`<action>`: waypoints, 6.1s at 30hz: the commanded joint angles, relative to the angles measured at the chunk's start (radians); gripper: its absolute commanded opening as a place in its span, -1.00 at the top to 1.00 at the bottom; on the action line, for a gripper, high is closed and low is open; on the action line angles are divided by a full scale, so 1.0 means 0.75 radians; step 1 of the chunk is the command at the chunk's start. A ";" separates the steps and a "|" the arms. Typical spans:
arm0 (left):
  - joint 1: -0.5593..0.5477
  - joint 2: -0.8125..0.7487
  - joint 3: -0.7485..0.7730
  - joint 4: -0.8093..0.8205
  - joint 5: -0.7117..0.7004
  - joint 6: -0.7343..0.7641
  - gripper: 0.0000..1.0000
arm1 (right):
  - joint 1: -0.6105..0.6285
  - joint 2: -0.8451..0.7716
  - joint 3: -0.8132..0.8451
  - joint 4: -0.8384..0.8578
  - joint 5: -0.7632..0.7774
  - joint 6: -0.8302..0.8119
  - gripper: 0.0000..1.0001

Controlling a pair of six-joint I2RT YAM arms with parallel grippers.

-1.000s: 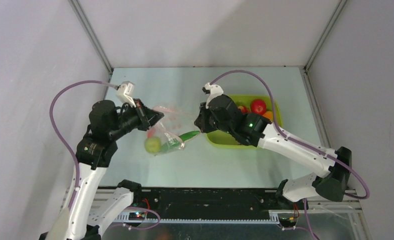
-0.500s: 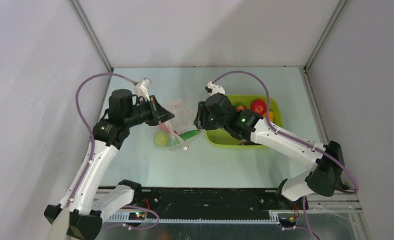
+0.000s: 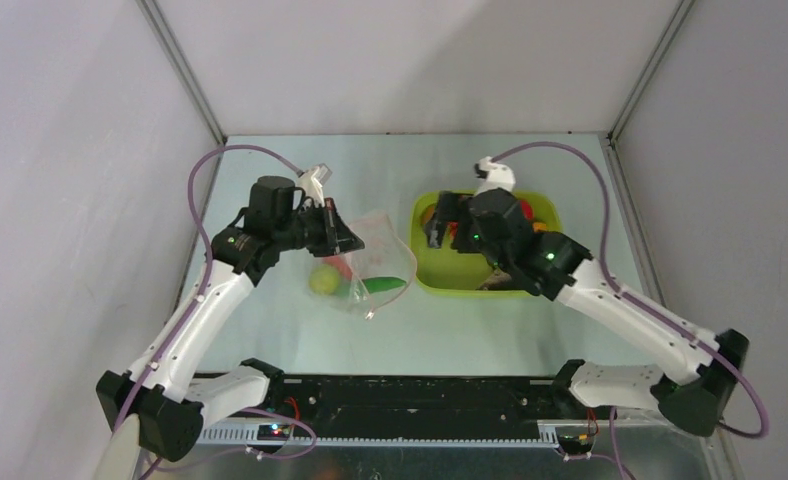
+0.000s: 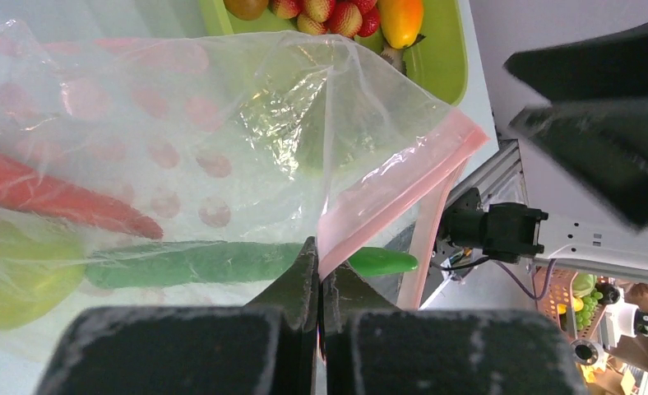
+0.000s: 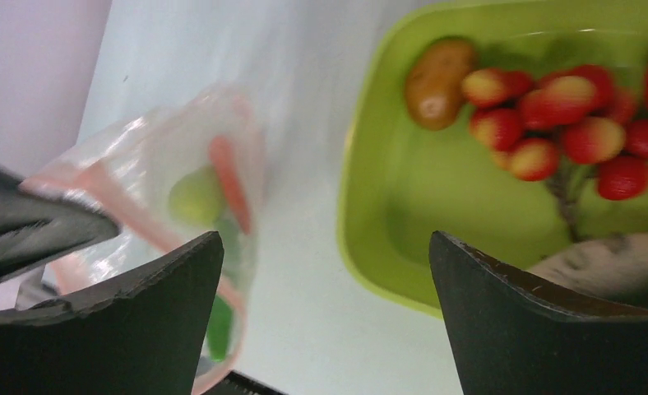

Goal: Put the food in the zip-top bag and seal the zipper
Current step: Pick up the fake fruit from the bin, then place the fake fruit in the zipper food storage bag, then pick up the fake fruit from the bin.

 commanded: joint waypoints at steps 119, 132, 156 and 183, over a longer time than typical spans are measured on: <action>-0.008 -0.002 0.026 0.038 0.119 0.014 1.00 | 0.259 0.045 -0.169 0.411 -0.035 0.329 -0.13; -0.007 -0.005 0.027 0.040 0.118 0.014 1.00 | 0.276 0.165 -0.020 0.351 -0.031 0.303 -0.30; -0.008 -0.011 0.026 0.042 0.119 0.013 1.00 | 0.286 0.183 0.005 0.304 0.022 0.289 -0.49; -0.007 -0.017 0.025 0.043 0.127 0.015 1.00 | 0.211 -0.098 -0.032 0.203 0.308 -0.131 -0.91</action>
